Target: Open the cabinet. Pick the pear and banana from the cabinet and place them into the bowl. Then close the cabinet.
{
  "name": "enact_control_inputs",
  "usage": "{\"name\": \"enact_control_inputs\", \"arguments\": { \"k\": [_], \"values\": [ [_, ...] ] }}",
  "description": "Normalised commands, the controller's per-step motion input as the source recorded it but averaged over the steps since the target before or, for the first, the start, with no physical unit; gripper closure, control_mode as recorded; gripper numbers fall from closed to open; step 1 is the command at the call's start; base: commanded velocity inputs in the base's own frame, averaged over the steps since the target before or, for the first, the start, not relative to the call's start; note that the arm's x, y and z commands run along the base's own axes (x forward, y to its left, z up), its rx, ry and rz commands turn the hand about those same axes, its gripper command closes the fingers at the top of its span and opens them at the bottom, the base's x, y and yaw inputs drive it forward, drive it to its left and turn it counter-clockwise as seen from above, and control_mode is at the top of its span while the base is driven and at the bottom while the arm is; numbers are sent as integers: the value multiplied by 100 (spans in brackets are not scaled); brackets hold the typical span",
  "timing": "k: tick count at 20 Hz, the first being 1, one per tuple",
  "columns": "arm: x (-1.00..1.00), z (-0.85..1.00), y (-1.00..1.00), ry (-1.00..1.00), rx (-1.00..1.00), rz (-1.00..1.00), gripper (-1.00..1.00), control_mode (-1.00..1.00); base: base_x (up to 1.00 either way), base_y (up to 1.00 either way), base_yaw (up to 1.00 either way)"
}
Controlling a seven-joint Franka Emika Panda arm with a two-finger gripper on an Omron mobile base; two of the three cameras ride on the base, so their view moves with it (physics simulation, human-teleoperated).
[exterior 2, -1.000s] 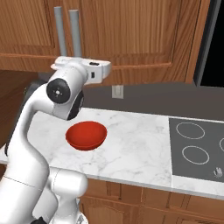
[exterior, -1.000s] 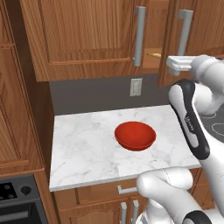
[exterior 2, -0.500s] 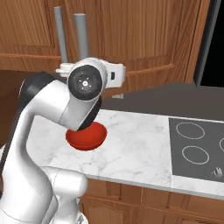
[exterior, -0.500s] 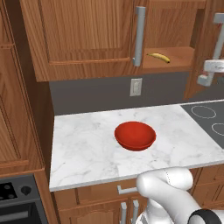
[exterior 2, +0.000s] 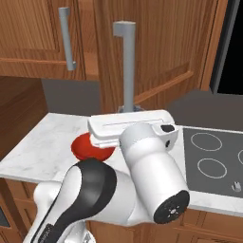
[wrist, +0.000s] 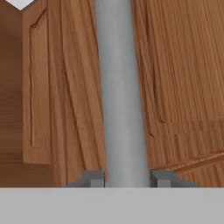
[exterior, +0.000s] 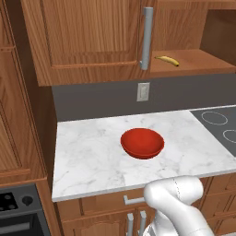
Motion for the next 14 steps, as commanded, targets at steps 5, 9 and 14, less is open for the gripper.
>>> {"name": "enact_control_inputs", "arguments": {
  "k": [5,9,14],
  "values": [
    [-100,28,8,-29,9,-3,-100,-100,0,0,0],
    [-100,4,79,-15,1,-11,-100,-100,0,0,0],
    [-100,5,77,0,0,-13,-100,-100,0,0,0]
  ]
}}
